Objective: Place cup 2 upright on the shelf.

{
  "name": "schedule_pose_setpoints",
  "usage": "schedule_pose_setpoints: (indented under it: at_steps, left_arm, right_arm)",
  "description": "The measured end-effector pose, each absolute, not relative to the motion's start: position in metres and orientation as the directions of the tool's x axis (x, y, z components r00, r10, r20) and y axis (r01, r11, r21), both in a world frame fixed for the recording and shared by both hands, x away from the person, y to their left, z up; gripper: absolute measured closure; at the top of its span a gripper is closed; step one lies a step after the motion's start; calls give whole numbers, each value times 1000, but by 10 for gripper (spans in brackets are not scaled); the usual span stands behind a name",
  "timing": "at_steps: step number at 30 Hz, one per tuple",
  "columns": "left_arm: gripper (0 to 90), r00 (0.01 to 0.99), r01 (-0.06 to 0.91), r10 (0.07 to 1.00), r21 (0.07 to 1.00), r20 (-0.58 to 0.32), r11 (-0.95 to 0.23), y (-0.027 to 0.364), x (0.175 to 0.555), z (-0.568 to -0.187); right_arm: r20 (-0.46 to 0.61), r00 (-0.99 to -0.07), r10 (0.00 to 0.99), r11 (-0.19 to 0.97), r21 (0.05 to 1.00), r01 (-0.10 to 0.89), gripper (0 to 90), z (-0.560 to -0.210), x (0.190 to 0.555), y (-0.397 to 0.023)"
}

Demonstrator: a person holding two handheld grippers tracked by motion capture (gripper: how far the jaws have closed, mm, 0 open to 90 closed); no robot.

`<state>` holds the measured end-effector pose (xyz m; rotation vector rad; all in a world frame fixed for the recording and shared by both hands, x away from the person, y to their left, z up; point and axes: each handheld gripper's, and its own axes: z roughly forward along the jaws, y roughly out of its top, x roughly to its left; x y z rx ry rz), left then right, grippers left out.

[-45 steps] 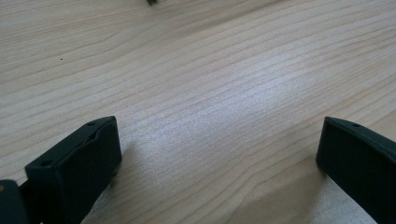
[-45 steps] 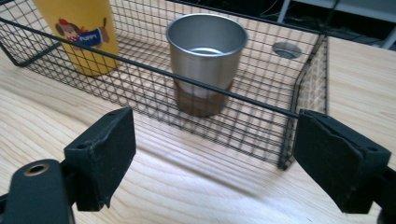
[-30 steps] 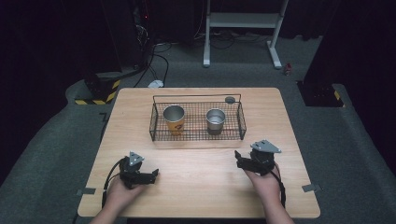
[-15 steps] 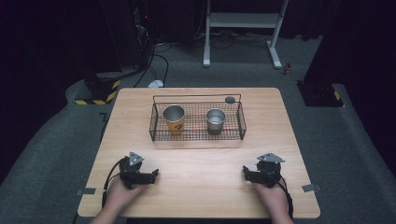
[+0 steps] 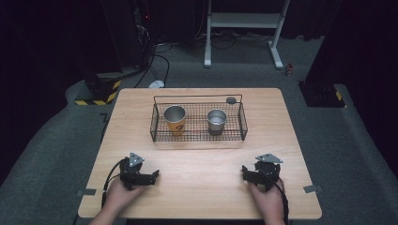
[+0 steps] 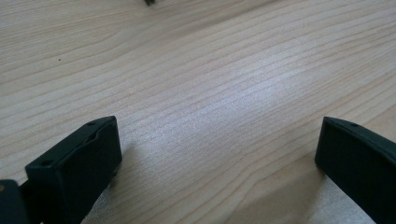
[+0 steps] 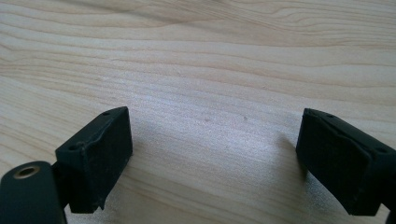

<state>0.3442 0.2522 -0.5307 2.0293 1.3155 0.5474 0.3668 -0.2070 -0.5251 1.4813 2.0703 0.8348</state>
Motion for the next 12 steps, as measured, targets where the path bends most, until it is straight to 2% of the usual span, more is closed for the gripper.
schedule_pose_setpoints:
  at_steps: [12]
  left_arm:
    - [8, 410, 642, 912, 711, -2, -287, 253, 344, -531]
  right_arm:
    - [-19, -316, 949, 237, 703, 670, 105, -525, 367, -207]
